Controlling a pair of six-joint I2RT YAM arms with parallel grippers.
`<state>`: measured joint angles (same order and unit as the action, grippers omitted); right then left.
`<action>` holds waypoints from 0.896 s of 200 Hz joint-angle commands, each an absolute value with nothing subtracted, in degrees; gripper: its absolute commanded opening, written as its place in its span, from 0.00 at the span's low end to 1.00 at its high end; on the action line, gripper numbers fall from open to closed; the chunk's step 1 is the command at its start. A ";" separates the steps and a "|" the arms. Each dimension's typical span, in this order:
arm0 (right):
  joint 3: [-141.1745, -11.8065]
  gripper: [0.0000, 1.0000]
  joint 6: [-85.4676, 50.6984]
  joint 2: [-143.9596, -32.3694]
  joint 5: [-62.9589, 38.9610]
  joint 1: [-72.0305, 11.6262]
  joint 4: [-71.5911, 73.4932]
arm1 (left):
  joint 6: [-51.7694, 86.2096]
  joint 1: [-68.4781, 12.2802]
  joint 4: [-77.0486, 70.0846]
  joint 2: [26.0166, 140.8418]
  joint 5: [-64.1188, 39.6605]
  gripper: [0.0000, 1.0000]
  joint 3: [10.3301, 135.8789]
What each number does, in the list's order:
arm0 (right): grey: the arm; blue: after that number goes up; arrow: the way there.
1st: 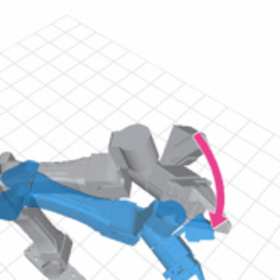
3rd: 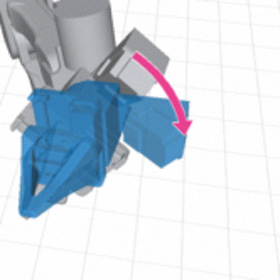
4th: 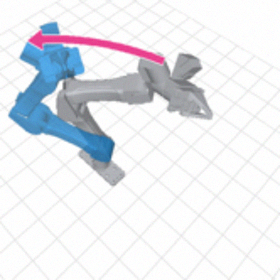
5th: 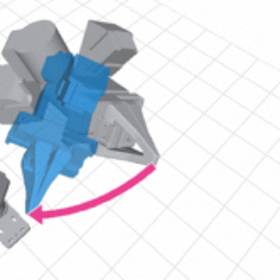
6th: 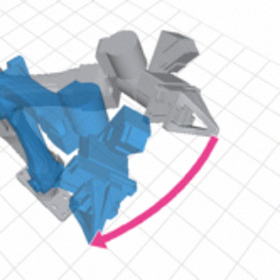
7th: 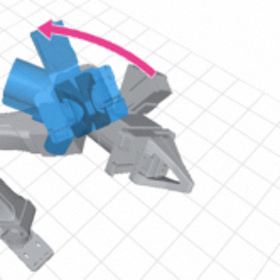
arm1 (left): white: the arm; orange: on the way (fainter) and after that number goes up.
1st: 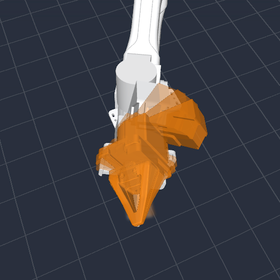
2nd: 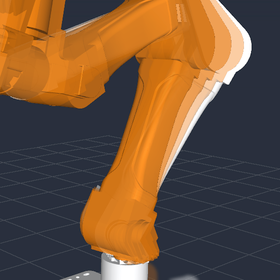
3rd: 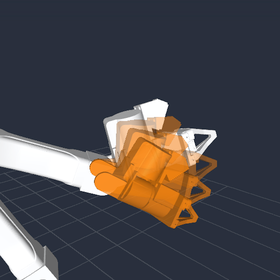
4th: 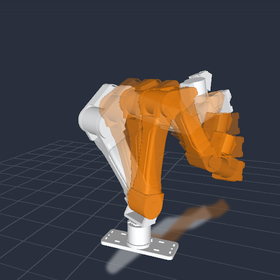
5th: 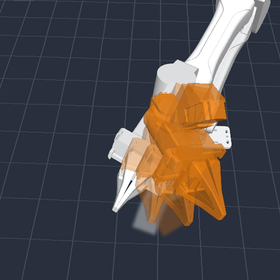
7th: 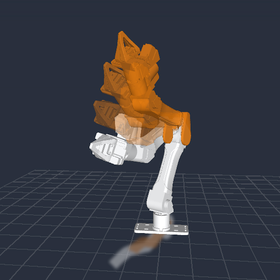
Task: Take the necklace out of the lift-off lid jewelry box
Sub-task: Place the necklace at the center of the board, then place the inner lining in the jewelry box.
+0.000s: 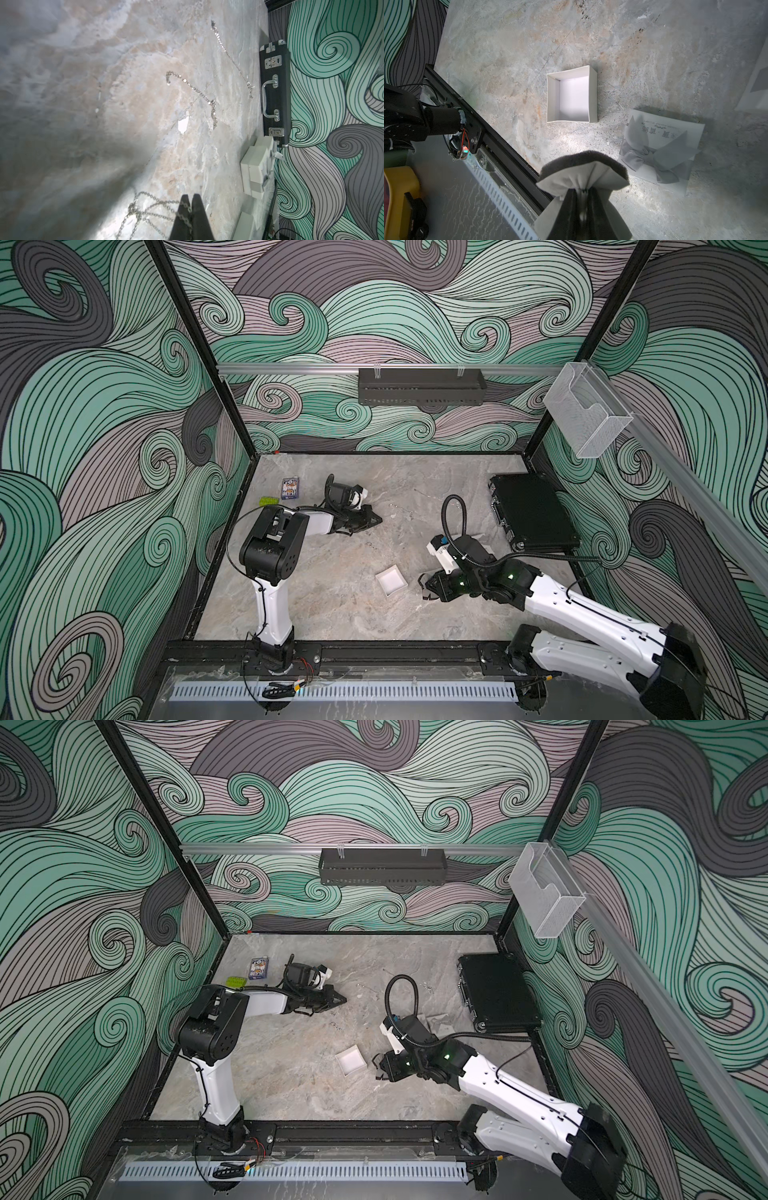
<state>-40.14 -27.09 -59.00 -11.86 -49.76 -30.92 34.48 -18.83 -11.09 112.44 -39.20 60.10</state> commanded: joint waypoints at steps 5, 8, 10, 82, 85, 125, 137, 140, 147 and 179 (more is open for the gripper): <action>-42.43 0.14 -27.86 -60.58 -8.15 -51.01 -29.44 | 36.45 -19.76 -13.16 114.54 -40.96 0.11 63.38; -42.51 0.14 -27.98 -60.80 -7.63 -51.18 -29.34 | 36.60 -19.77 -12.99 114.64 -40.86 0.13 63.63; -42.53 0.15 -28.09 -60.97 -7.31 -51.27 -29.31 | 36.62 -19.82 -12.96 114.77 -40.87 0.14 63.76; -47.45 0.14 -26.74 -69.91 -4.98 -53.00 -26.35 | 30.89 -20.13 -3.58 107.23 -31.37 0.62 62.15; -47.79 0.14 -26.57 -70.41 -4.96 -53.08 -26.30 | 30.12 -20.13 -2.25 106.62 -30.20 0.62 62.07; -51.10 0.14 -25.21 -76.25 -5.20 -53.43 -24.62 | 25.30 -19.87 7.25 96.31 -17.68 0.63 56.81; -52.15 0.14 -24.87 -78.23 -5.62 -53.48 -24.22 | 25.44 -19.75 7.12 92.95 -15.69 0.64 53.67; -52.45 0.14 -24.82 -78.76 -5.73 -53.54 -24.13 | 25.53 -19.70 7.12 92.13 -15.42 0.64 52.93; -53.10 0.13 -24.56 -80.03 -5.96 -53.66 -23.95 | 25.75 -19.63 7.01 90.43 -14.60 0.64 51.18; -56.67 0.13 -23.12 -86.00 -6.66 -55.25 -24.50 | 26.36 -19.43 7.03 81.99 -12.32 0.64 43.23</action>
